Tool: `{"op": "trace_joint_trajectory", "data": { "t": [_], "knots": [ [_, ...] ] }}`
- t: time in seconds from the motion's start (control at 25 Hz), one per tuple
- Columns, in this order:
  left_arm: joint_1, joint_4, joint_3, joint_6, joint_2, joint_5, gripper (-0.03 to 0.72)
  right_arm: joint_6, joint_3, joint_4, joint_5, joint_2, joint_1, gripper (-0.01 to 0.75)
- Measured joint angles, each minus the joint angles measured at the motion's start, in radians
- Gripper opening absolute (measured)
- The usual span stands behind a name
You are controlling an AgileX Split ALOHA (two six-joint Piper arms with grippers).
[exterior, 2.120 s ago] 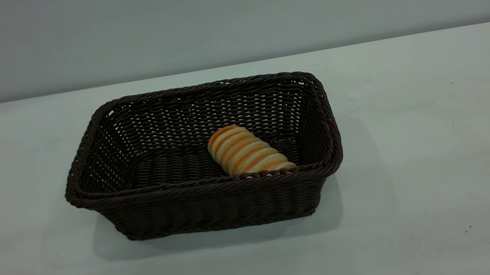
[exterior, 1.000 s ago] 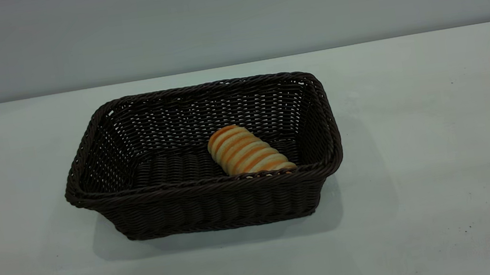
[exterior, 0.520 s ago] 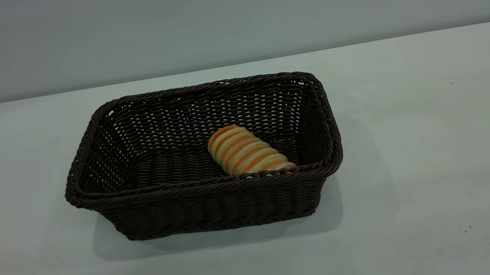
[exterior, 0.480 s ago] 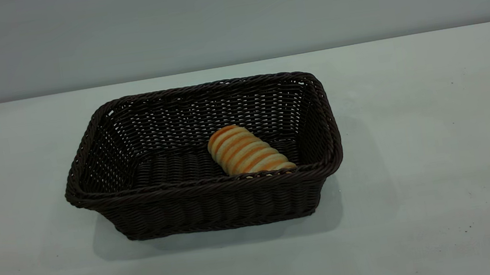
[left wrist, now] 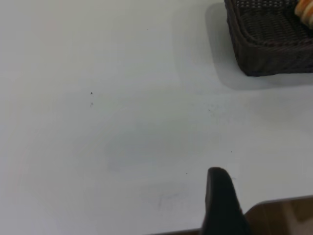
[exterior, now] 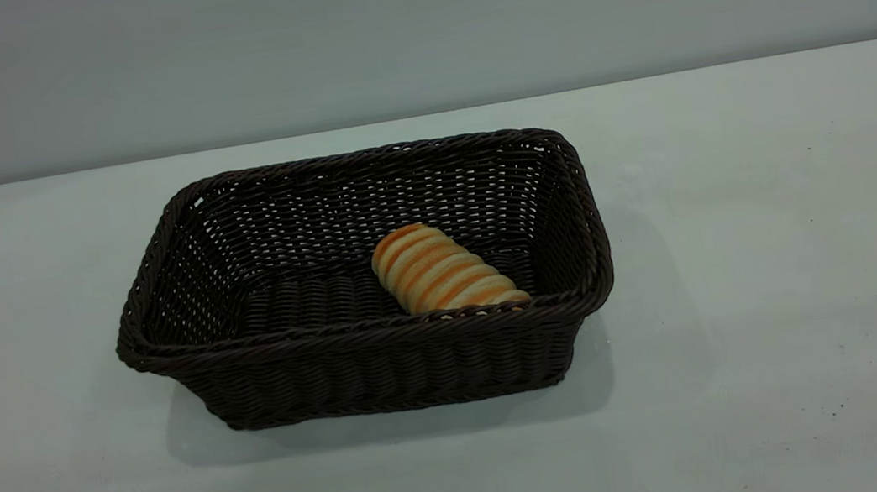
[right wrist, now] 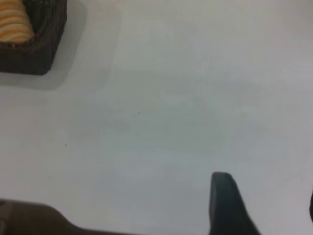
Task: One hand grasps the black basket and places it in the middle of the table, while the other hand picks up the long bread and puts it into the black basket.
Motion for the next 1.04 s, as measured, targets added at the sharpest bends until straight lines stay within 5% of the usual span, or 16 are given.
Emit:
{"op": "trace_joint_trajectory", "data": {
  "t": [0.52,1.04],
  "knots": [
    [0.001,0.000,0.000,0.000,-0.001,0.000,0.519,0.000,0.000,0.002,0.000,0.000,-0.041,0.238],
    [0.001,0.000,0.000,0.000,-0.001,0.000,0.519,0.000,0.000,0.002,0.000,0.000,-0.041,0.231]
  ]
}}
